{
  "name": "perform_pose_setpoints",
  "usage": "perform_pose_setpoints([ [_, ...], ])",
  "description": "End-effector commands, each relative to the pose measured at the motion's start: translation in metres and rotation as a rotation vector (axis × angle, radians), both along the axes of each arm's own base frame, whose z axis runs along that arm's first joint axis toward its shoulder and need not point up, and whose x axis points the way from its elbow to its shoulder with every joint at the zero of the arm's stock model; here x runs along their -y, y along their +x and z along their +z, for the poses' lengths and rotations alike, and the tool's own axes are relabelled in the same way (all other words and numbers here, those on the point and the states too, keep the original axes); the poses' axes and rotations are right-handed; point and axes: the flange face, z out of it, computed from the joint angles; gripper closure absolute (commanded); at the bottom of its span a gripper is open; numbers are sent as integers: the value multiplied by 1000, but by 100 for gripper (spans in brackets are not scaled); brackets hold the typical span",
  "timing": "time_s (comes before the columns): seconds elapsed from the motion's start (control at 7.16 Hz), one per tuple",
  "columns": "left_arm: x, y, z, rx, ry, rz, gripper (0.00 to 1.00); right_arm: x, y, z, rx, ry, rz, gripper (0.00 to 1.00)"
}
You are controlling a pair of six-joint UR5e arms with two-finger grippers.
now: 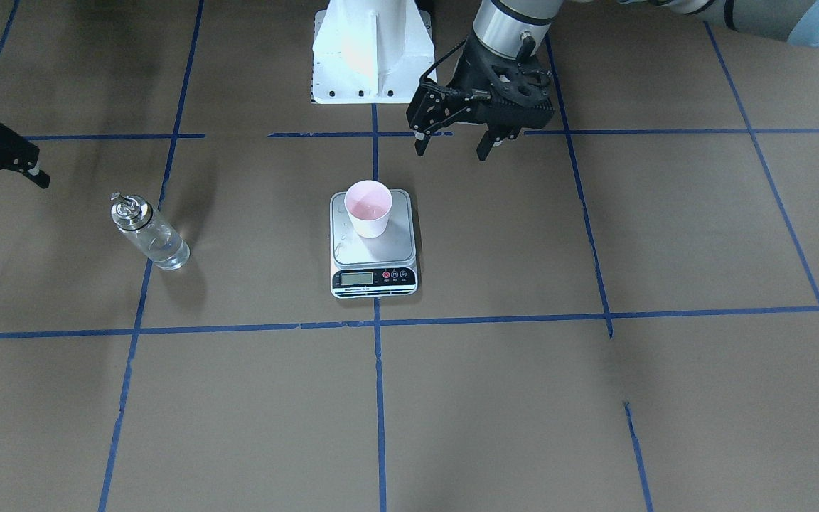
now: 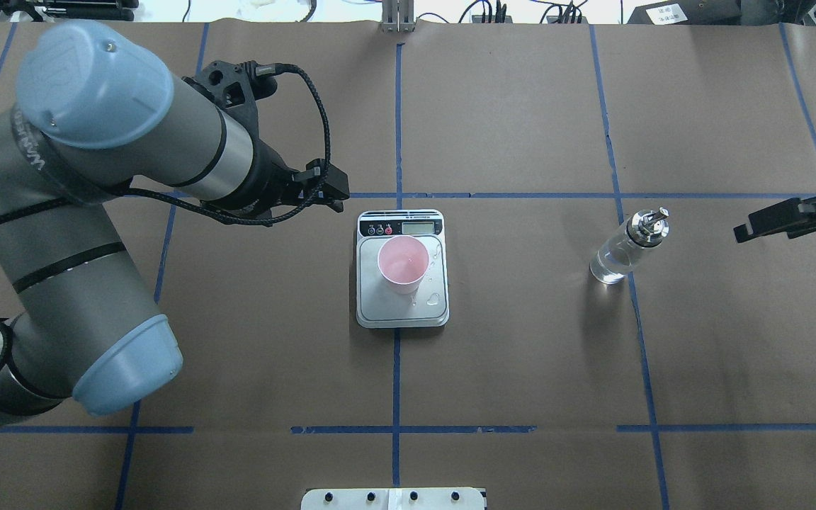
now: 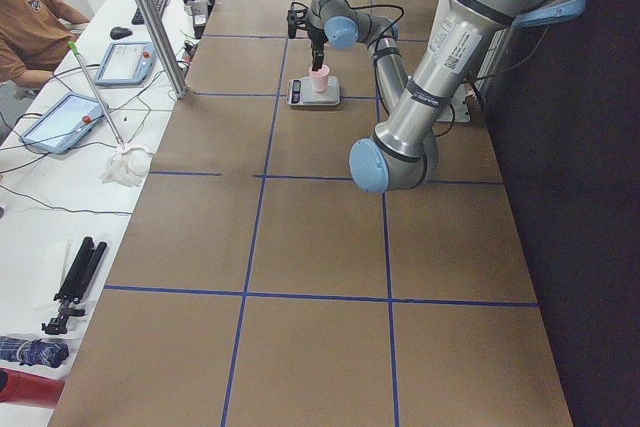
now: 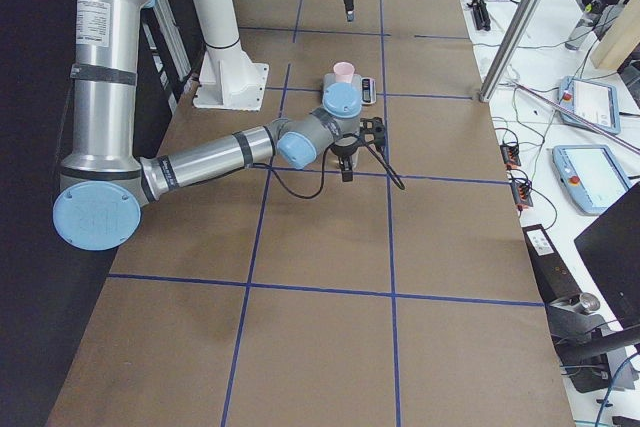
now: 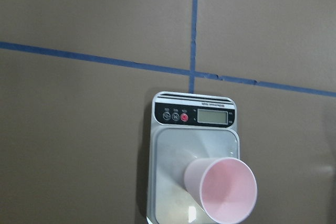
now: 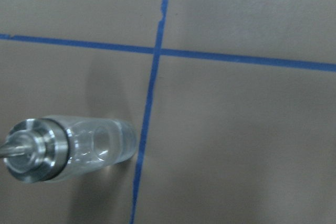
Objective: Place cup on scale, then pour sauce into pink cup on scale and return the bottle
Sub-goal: 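Release the cup with the left gripper while the right gripper reaches for the bottle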
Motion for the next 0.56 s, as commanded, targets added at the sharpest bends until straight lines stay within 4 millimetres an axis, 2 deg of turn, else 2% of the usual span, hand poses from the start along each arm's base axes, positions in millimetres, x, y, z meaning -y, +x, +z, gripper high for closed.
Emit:
perform_pose_setpoints([
  [0.0, 13, -11, 8, 18, 9, -18, 0, -66, -96, -27, -34, 82, 103, 0],
  [0.28, 21, -16, 12, 26, 4, -35, 0, -117, -167, -33, -88, 156, 235, 0],
  [0.42, 27, -18, 15, 33, -3, -45, 0, -137, -191, -34, -96, 194, 400, 0],
])
